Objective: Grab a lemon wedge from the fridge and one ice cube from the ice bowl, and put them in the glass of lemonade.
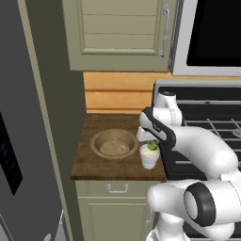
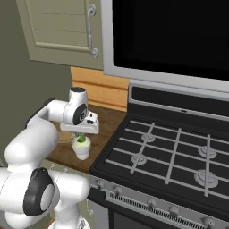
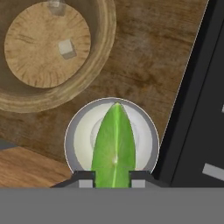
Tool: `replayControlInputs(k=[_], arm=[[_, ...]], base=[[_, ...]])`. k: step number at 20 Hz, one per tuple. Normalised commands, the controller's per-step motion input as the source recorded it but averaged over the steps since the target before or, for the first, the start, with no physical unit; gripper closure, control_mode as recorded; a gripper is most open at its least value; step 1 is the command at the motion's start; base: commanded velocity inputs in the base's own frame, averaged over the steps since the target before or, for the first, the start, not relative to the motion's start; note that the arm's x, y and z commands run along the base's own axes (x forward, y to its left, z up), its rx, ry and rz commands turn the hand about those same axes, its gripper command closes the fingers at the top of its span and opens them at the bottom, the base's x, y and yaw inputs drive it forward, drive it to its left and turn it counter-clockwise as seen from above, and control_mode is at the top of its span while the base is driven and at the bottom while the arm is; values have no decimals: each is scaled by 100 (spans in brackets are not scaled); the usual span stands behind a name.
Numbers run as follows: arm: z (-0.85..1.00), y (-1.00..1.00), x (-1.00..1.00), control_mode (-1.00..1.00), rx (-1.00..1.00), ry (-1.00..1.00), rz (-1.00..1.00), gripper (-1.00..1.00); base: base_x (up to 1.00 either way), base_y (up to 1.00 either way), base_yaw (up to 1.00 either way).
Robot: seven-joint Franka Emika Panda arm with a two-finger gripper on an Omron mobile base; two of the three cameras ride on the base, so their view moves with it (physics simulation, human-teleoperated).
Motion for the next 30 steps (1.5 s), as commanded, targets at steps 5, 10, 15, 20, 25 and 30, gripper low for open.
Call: replayControlInputs(k=[5, 10, 15, 20, 25, 30], arm=[[0, 0, 0, -100, 0, 0, 0, -100], [0, 0, 0, -100, 0, 0, 0, -100], [12, 0, 0, -100, 1, 0, 0, -100], [41, 0, 0, -100, 5, -4, 0, -100], [28, 18, 0, -100, 0, 0, 0, -100], [22, 12, -18, -100, 0, -6, 0, -100]], base=[[0, 0, 0], [0, 0, 0], [0, 0, 0], [0, 0, 0], [0, 0, 0], [0, 0, 0]])
